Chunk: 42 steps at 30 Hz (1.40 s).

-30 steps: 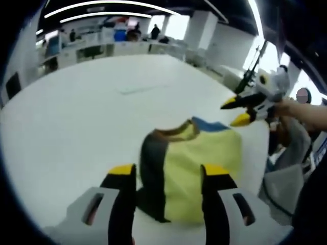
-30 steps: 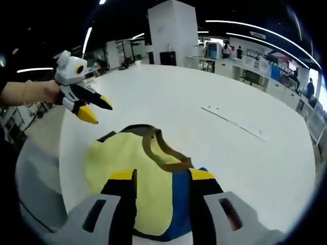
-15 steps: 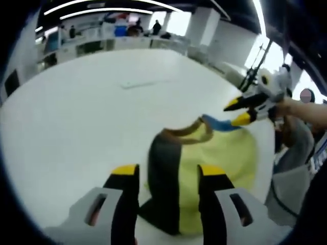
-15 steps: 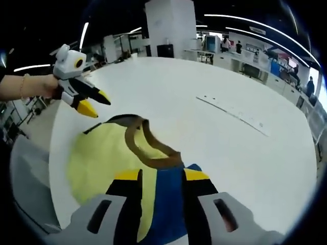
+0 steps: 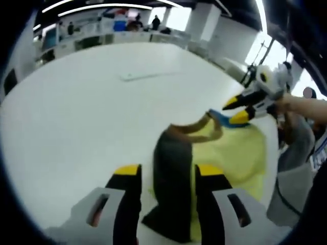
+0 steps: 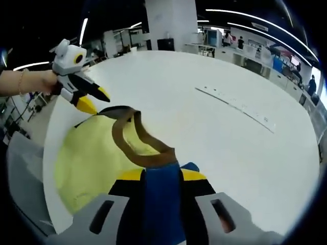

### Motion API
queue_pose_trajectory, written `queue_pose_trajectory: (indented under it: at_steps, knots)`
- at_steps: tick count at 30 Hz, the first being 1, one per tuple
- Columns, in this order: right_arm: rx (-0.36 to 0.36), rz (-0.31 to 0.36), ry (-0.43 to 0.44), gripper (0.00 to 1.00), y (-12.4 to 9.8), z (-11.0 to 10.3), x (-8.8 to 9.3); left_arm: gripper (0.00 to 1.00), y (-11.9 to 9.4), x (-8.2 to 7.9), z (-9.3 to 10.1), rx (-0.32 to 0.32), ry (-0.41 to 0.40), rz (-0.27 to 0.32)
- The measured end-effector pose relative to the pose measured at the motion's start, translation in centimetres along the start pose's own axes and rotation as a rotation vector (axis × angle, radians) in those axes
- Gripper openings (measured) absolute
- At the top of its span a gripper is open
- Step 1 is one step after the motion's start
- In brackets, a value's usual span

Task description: Fold the garment on the visible template until the final outline fits inside the template.

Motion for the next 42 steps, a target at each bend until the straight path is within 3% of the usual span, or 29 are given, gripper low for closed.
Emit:
queue_pose_trajectory:
  at_steps: [18,33,36,40,42]
  knots:
    - [-0.014,-0.059,0.01,0.23,1.2,1.2,1.2,0.35,1.8,0.6,-0.3,0.032,-0.003,-0.042]
    - [-0.031,-0.08,0.012,0.19,1.8,1.3,1.8,0.27,2.4,1.1,0.3,0.116,-0.051,-0.086]
    - [-0.033,-0.08,0.017,0.15,1.8,1.3,1.9,0.25,2.4,1.1,0.5,0.12,-0.047,-0.086]
    - [-0.009,-0.088,-0.019,0.03,1.6,1.7,2.0,0.2,2.3,1.1,0.8,0.13,-0.045,-0.082]
    - [-0.014,-0.082,-0.001,0.03,1.4,1.7,1.9,0.18,2.2,1.0,0.9,0.133,-0.044,-0.081]
Point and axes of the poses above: the point that each gripper's makers call its tool centre point, and the gripper's own axes: y roughly forward along the fingers, z roughly to its right, x roughly out of its underside, the point moved 1 cm from there along -y, roughly backward along the fingers, and after that the axes turned 9 degrees about -x, right-handed, at the moved point
